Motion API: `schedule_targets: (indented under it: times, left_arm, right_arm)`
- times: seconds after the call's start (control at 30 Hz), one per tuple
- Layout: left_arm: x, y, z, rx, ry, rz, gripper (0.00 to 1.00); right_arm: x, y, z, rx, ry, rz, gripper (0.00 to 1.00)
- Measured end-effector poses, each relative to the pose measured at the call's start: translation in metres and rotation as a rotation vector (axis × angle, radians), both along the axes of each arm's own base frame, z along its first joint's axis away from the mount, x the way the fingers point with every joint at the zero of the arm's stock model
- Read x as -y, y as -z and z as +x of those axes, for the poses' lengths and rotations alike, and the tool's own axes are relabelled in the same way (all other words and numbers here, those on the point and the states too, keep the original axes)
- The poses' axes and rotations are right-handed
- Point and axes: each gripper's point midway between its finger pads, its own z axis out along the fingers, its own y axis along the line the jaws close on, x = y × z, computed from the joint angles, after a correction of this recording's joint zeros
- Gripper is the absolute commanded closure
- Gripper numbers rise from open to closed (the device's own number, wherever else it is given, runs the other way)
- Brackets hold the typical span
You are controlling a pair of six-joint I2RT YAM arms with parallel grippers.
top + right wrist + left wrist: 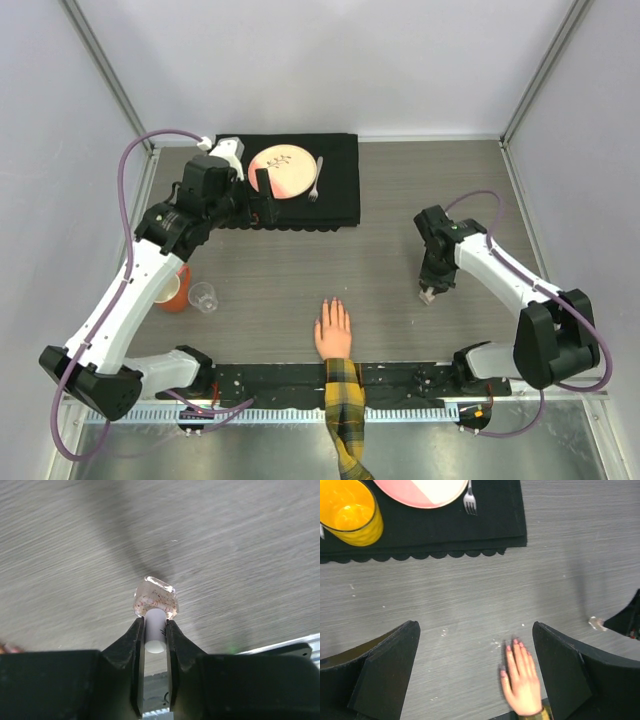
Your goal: Paint the nails
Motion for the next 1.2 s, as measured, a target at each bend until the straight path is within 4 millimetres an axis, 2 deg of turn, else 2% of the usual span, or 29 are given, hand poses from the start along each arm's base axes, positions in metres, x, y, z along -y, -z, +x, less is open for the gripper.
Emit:
schedule_targets:
  times: [0.13, 0.23, 0.3, 0.43, 0.53, 0.6, 0.7, 0.83, 0.93, 1.03, 1.2]
  left_arm:
    - [0.015, -0.004, -0.004, -0.052, 0.032, -0.073, 0.03]
    - [0.035, -0.001, -0.015, -0.113, 0.108, -0.16, 0.07]
    - [0.052, 0.005, -0.027, -0.173, 0.185, -0.237, 0.11]
    - [0.083, 0.021, -0.054, -0.318, 0.328, -0.398, 0.14]
    - [0.097, 0.03, -0.069, -0.401, 0.394, -0.5, 0.15]
    - [0.102, 0.031, -0.074, -0.428, 0.415, -0.537, 0.18]
    - [0.106, 0.023, -0.076, -0.426, 0.443, -0.573, 0.21]
    - [0.107, 0.016, -0.083, -0.326, 0.486, -0.548, 0.26]
    - [0.107, 0.013, -0.103, -0.156, 0.564, -0.478, 0.28]
    - [0.102, 0.01, -0.125, 0.032, 0.649, -0.44, 0.29]
    - [0.088, 0.018, -0.129, 0.272, 0.722, -0.332, 0.32]
  right_arm:
    - [-0.028, -0.032, 0.017, 0.07, -0.17, 0.005, 0.99]
    - [-0.062, -0.063, 0.03, 0.157, -0.348, 0.036, 0.99]
    - [-0.094, -0.087, 0.032, 0.232, -0.516, 0.076, 0.99]
    - [-0.14, -0.13, 0.013, 0.36, -0.798, 0.204, 0.99]
    - [-0.154, -0.167, 0.0, 0.465, -0.933, 0.296, 0.99]
    - [-0.159, -0.185, -0.004, 0.517, -0.988, 0.331, 0.99]
    - [-0.168, -0.2, -0.005, 0.535, -1.025, 0.363, 0.99]
    - [-0.19, -0.212, 0.008, 0.482, -0.993, 0.405, 0.99]
    - [-0.211, -0.217, 0.016, 0.404, -0.935, 0.451, 0.99]
    - [-0.222, -0.215, 0.016, 0.322, -0.885, 0.489, 0.99]
    - [-0.23, -0.22, -0.001, 0.179, -0.838, 0.556, 0.99]
